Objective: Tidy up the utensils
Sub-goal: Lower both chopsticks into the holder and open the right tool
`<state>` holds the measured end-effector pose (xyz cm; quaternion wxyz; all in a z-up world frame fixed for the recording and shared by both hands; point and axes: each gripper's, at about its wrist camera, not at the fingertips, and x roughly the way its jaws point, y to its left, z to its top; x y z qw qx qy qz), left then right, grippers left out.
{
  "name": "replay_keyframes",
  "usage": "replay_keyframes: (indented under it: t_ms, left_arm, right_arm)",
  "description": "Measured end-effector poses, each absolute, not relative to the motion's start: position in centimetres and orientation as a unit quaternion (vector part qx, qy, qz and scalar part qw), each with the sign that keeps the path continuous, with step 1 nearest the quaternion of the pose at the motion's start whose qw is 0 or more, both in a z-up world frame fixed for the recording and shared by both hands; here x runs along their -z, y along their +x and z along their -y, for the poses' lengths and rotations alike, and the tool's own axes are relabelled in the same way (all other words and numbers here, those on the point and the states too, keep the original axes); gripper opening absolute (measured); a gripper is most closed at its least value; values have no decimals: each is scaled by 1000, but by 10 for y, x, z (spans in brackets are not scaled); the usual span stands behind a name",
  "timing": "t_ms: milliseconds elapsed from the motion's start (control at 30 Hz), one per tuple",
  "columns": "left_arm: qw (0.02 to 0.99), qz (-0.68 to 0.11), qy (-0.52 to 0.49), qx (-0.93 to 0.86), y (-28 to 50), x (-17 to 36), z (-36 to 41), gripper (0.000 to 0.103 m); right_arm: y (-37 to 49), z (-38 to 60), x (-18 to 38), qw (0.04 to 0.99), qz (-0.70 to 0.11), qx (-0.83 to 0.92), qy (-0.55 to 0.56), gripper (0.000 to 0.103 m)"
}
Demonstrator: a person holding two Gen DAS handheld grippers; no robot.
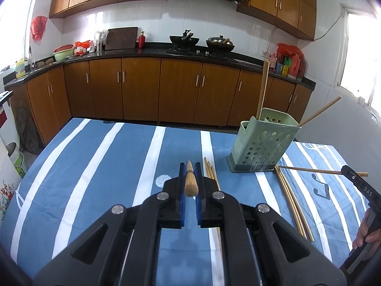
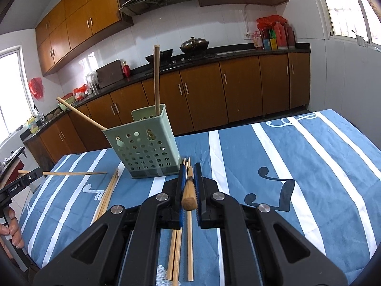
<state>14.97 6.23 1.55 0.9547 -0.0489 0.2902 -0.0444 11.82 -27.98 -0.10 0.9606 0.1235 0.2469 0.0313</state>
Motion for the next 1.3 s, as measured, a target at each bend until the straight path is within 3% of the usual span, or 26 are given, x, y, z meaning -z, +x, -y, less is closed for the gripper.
replay_keyframes:
  t_ms: [233, 667, 1067, 1300]
  left_arm:
    - [958, -278, -45, 48, 149, -26, -63, 8]
    - [974, -208, -38, 82, 134, -95, -56, 8]
    - [980, -123, -60, 144, 143, -166, -7, 8]
    - [985, -99, -70, 127, 180, -177, 16, 8]
  right_arm:
    - [118, 278, -11, 966, -230, -32, 114, 7]
    - [111, 282, -90, 981, -145, -59, 116, 7]
    - [126, 264, -159, 986, -16, -88, 142, 7]
    - [166, 250, -162, 990, 13, -58, 131, 7]
